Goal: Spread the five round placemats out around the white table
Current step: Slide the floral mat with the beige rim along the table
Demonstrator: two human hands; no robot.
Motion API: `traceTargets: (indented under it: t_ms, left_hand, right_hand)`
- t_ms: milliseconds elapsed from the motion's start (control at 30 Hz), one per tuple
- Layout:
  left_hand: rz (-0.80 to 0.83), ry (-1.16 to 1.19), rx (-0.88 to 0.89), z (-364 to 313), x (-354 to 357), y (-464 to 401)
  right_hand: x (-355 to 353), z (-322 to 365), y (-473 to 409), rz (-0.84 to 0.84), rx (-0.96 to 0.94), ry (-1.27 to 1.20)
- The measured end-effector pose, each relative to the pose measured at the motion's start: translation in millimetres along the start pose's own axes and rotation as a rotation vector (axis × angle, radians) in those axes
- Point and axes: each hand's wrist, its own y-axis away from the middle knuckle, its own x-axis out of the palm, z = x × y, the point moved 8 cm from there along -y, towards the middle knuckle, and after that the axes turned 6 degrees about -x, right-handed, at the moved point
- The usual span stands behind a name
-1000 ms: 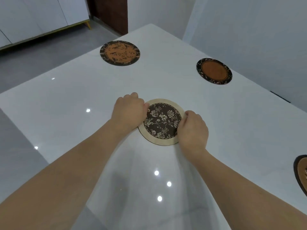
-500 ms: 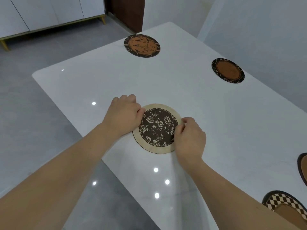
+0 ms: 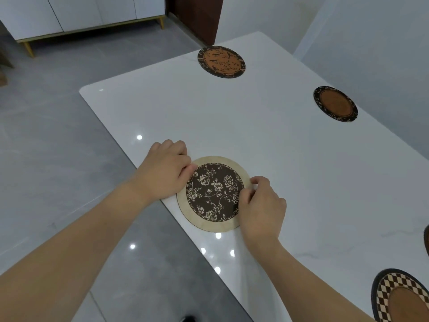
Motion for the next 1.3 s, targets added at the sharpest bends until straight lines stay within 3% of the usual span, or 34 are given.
traceTargets:
  t_ms: [933, 1133, 1200, 1300]
  left_hand:
    - [0.085, -0.012, 0.079, 1.3, 3.2, 9.2]
    - [-0.053, -0.173, 0.021, 2.8, -5.8, 19.9]
    - [0.009, -0.181, -0.043, 9.4, -1.8, 21.2]
    - [0.173, -0.204, -0.082, 17.1, 11.6, 18.6]
  right_hand:
    - [2.8, 1.8, 5.7, 0.024, 0.022, 0.035]
    - [-2.8, 9.0, 6.6, -0.076, -0.03, 0.13]
    - [-0.9, 9.1, 4.5, -0.07, -0.03, 0.15]
    - [11.9, 6.1, -0.4, 0.08, -0.061, 0.23]
